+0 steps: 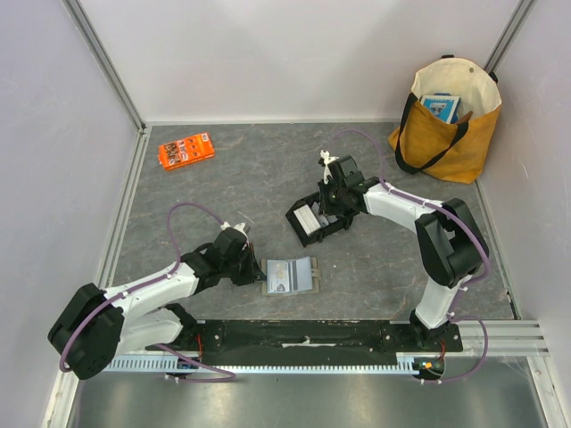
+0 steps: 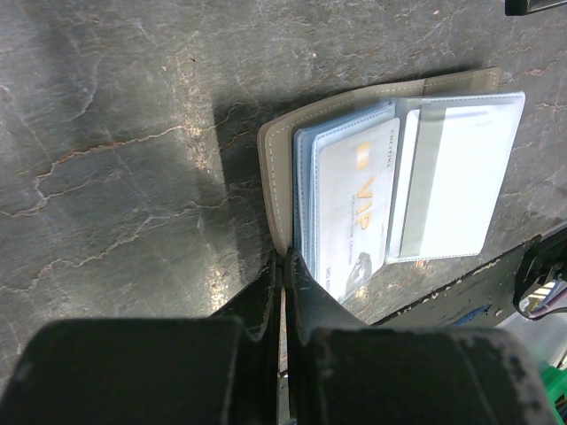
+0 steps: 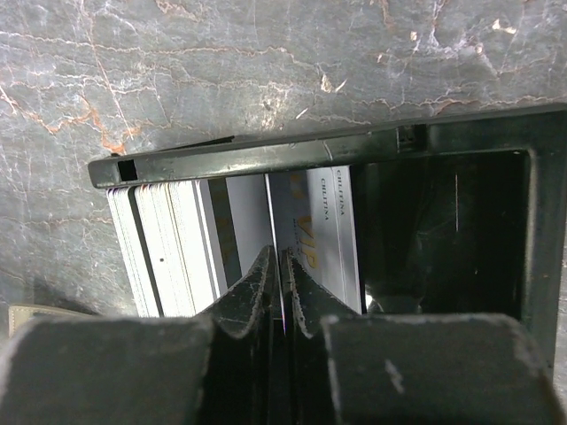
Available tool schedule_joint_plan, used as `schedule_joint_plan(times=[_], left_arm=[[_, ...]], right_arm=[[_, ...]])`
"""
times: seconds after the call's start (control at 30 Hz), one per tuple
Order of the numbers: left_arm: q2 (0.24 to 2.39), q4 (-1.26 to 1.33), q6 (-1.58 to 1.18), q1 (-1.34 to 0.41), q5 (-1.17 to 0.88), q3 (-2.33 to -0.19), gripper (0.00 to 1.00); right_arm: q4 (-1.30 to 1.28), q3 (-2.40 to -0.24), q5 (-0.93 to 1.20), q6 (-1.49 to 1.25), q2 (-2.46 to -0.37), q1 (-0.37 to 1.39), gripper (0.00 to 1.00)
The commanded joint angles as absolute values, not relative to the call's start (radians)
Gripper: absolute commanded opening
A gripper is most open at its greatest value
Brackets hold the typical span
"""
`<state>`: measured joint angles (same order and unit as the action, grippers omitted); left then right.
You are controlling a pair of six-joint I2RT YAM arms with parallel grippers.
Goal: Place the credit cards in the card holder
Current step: Pick up the credit card from the storage box.
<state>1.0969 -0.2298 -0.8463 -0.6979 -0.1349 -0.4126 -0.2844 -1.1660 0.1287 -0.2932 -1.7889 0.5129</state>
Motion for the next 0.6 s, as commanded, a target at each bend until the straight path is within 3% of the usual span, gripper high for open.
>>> schedule_joint_plan(times=[0.0, 0.17, 0.33, 0.57], left_arm=[[1.083, -0.218, -0.811, -0.703, -0.152, -0.448, 0.02], [1.083, -0.219, -0.813, -0.701, -0.153, -0.448, 0.02], [1.081, -0.219, -0.813, -0.701, -0.155, -0.448, 0.02], [1.081, -0.219, -0.813, -0.701, -0.153, -0.448, 0.02]], right_arm=[[-0.321, -1.198, 0.139, -0.264, -1.786, 0.525, 0.15], [-0.314, -1.204, 0.172, -0.265, -1.799, 0.529, 0.22], [-0.311, -1.203, 0.149, -0.264, -1.767, 0.529, 0.0], [-0.339, -1.207, 0.055, -0.268, -1.625, 0.535, 0.0]])
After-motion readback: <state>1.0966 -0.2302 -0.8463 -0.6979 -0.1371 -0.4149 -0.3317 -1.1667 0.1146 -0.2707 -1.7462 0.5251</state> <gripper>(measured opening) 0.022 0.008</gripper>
